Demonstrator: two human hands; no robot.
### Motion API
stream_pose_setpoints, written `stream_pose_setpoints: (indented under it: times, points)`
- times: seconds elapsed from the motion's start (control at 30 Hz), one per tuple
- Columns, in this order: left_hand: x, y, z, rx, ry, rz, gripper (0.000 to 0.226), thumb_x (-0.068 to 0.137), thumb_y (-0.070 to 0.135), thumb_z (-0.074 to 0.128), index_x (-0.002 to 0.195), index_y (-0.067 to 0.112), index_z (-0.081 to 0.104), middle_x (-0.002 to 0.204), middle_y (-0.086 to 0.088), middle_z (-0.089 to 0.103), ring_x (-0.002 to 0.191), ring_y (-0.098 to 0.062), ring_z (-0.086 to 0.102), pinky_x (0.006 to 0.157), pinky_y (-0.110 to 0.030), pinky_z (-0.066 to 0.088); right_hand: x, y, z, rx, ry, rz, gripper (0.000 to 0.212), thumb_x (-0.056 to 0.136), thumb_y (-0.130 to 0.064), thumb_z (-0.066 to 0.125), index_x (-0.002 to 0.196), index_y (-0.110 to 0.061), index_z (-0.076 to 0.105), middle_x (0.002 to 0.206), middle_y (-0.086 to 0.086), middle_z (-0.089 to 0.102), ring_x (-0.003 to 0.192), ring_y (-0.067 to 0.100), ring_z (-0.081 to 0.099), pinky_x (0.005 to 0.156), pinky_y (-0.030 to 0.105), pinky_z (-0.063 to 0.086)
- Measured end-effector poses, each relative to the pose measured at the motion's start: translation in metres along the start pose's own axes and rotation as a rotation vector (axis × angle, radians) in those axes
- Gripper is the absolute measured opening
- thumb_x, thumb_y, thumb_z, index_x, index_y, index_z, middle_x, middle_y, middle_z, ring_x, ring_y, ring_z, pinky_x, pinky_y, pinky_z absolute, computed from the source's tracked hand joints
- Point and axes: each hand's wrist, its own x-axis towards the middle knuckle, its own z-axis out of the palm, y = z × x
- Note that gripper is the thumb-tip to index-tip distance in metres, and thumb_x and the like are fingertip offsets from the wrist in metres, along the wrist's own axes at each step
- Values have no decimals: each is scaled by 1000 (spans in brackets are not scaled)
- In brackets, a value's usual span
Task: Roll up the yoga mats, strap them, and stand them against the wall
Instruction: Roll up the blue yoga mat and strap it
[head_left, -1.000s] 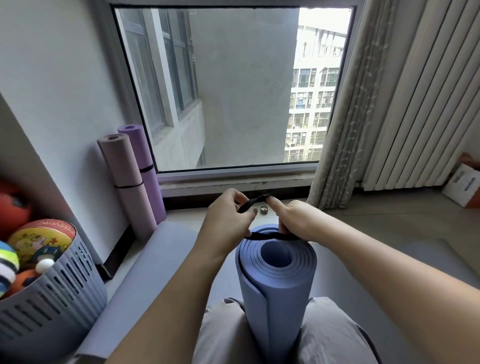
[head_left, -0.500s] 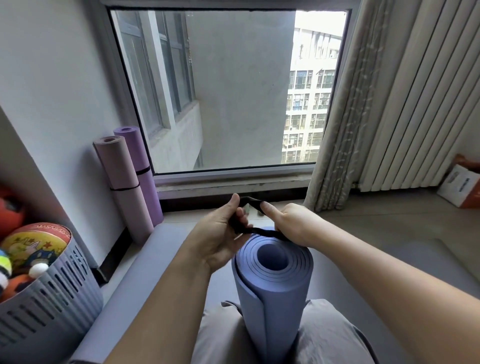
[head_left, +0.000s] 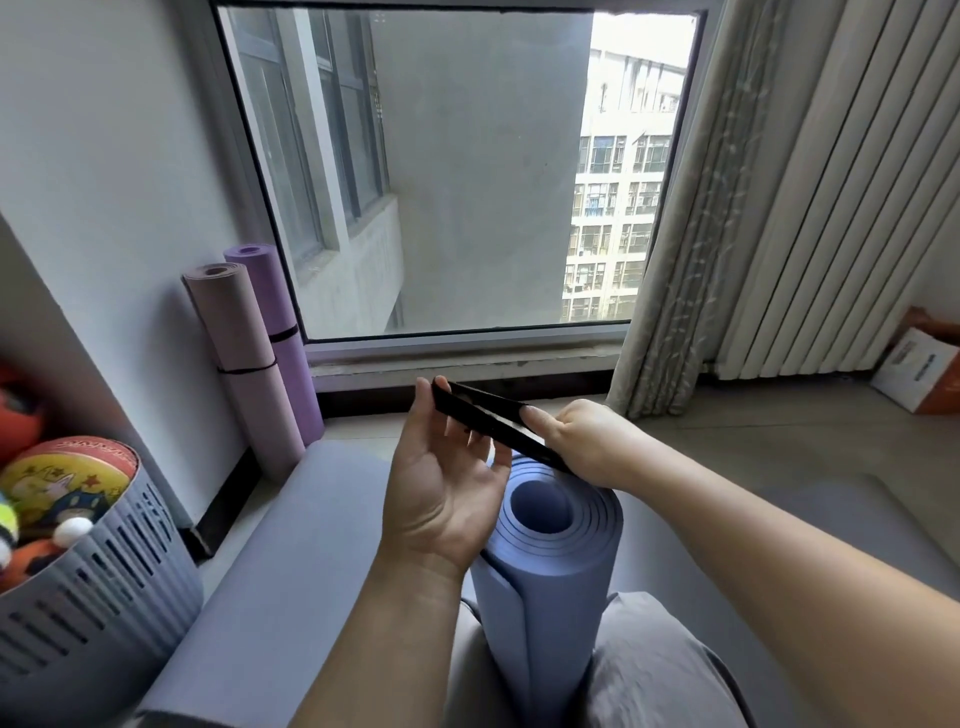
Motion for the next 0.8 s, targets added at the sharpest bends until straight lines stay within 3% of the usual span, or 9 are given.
stream_pose_setpoints:
  times: [0.07, 0.13, 0.2, 0.37, 0.5, 0.57, 0.63, 0.7, 0.8]
  points:
    - [0, -3, -3, 12, -7, 49, 23, 80, 33, 61, 63, 21, 72, 70, 7, 66, 80, -11, 66, 95, -31, 46, 0, 1, 1, 23, 2, 11, 55, 100, -45, 39, 57, -11, 33, 56, 4, 37, 52, 19, 35, 51, 30, 29]
    - [-1, -4, -5, 42, -16, 66, 24, 80, 28, 59, 64, 17, 74, 68, 4, 69, 70, -10, 69, 75, -27, 57, 1, 4, 1, 59, 0, 32, 53, 100, -45, 40, 59, -11, 38, 55, 3, 39, 51, 18, 37, 50, 30, 30]
    - [-2, -2, -8, 60, -23, 49, 23, 80, 24, 58, 65, 13, 72, 68, 1, 70, 66, -10, 70, 62, -24, 58, 0, 6, -1, 102, -4, 46, 51, 100, -43, 41, 60, -12, 44, 54, 1, 41, 49, 16, 38, 49, 27, 30]
    - [-4, 12, -21, 290, -35, -58, 10, 76, 18, 64, 71, 14, 56, 59, 2, 52, 56, -8, 56, 59, -21, 54, 0, 12, -4, 191, -11, 66, 50, 100, -37, 44, 56, -15, 49, 50, -1, 41, 45, 14, 34, 48, 26, 28]
    - [-4, 21, -28, 820, 124, -58, 17, 89, -6, 50, 82, 10, 50, 55, -1, 42, 46, -7, 44, 46, -19, 46, 2, 13, -3, 230, -38, 94, 47, 100, -32, 45, 57, -13, 52, 53, 2, 43, 45, 15, 35, 45, 23, 28]
    - [-2, 29, -28, 1218, 186, 69, 16, 93, 1, 51, 100, 15, 51, 63, -1, 45, 55, -10, 44, 53, -22, 47, 4, 11, -3, 233, -62, 122, 44, 101, -31, 44, 61, -13, 50, 55, 2, 44, 45, 16, 36, 44, 21, 31]
    - [4, 33, -22, 1493, 161, 151, 11, 96, 12, 53, 100, 22, 51, 70, 0, 47, 62, -12, 45, 62, -27, 48, 8, 9, -4, 240, -88, 164, 42, 101, -33, 43, 65, -12, 47, 59, 4, 44, 47, 17, 39, 45, 21, 35]
    - [13, 34, -15, 1530, 128, 108, 9, 98, 15, 51, 95, 24, 52, 78, 0, 48, 64, -13, 43, 61, -27, 46, 12, 7, -6, 271, -122, 227, 40, 102, -33, 41, 68, -12, 45, 62, 5, 42, 50, 18, 41, 46, 22, 38]
    - [28, 36, -9, 1401, 134, -34, 24, 99, 7, 46, 83, 23, 54, 79, 1, 43, 65, -12, 36, 56, -23, 41, 15, 5, -13, 303, -203, 334, 40, 102, -31, 41, 66, -12, 39, 61, 5, 37, 48, 17, 36, 41, 21, 35]
